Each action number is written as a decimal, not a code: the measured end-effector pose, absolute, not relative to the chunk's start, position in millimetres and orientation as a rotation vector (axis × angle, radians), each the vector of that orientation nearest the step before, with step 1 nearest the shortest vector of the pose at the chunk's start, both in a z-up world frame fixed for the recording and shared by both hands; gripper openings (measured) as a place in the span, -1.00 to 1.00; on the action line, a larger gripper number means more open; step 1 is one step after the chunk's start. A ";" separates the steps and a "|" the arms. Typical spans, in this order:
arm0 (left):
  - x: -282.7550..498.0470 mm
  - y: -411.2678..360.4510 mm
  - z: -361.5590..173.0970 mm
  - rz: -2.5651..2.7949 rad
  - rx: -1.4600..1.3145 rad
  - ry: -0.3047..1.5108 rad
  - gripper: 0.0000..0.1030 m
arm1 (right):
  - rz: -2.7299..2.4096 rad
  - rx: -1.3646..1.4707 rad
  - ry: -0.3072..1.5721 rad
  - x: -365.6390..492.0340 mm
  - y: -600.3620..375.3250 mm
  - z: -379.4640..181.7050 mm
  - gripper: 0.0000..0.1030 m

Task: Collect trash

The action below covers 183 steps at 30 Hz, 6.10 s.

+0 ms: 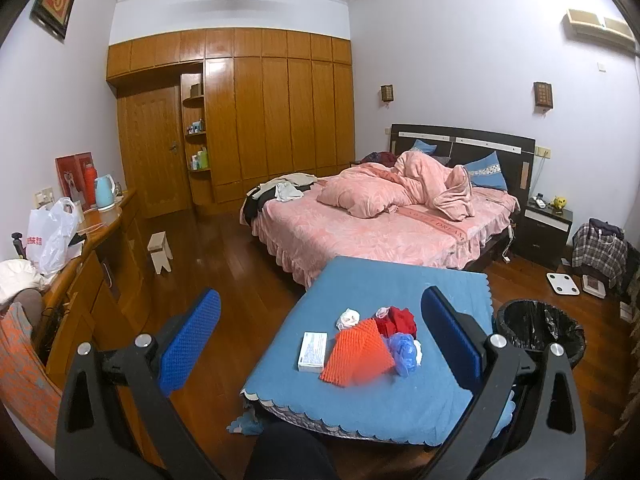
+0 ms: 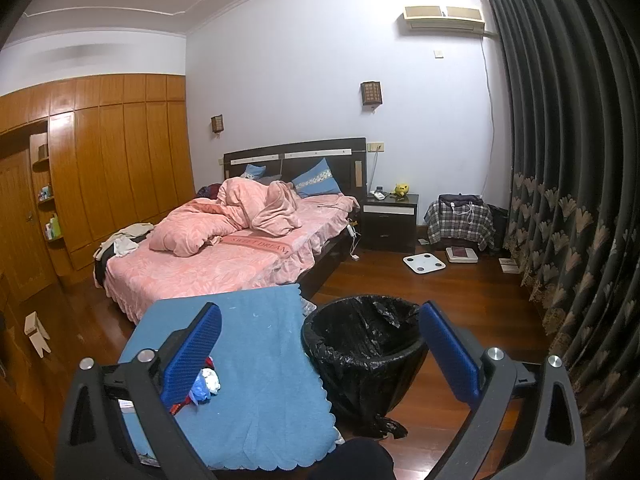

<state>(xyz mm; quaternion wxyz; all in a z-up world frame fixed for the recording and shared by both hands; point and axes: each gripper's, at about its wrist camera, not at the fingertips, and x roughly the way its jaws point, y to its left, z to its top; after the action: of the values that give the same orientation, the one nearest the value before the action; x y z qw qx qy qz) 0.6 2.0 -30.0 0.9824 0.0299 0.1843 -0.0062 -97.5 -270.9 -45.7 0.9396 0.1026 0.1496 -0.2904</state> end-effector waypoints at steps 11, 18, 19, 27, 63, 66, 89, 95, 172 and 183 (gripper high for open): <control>1.4 2.2 -22.2 -0.013 0.060 0.377 0.90 | -0.596 0.198 0.306 -95.4 -263.8 -47.8 0.89; 1.9 2.4 -21.9 -0.014 0.060 0.381 0.90 | -0.597 0.197 0.307 -94.2 -263.3 -47.6 0.89; 1.8 2.6 -22.6 -0.014 0.060 0.381 0.90 | -0.597 0.199 0.308 -93.4 -263.4 -47.6 0.89; 2.4 2.4 -23.5 -0.014 0.060 0.383 0.90 | -0.597 0.195 0.307 -93.2 -262.2 -47.6 0.89; 3.9 3.5 -41.2 -0.016 0.058 0.395 0.90 | -0.597 0.189 0.311 -91.5 -258.1 -45.9 0.89; 4.5 3.9 -48.6 -0.016 0.059 0.402 0.89 | -0.597 0.189 0.311 -91.3 -257.8 -46.3 0.89; 109.4 68.5 -154.8 0.052 0.051 0.843 0.90 | -0.314 0.136 0.622 23.6 -227.6 -132.3 0.88; 147.5 75.6 -187.0 0.049 0.041 0.941 0.89 | -0.232 0.127 0.710 64.8 -209.9 -164.2 0.83; 245.9 -14.5 -242.5 -0.078 0.110 1.030 0.06 | -0.061 0.259 0.876 205.9 -250.6 -256.4 -0.67; 221.8 -120.8 -226.3 -0.193 0.142 1.006 0.06 | -0.183 0.281 0.824 158.8 -341.6 -233.2 -0.67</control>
<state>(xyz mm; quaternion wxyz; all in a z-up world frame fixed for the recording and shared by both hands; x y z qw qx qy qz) 221.8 -120.8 -226.3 0.8692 0.0679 0.4810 -0.0923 158.8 -341.6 -233.2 0.9028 0.1357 0.3984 -0.0886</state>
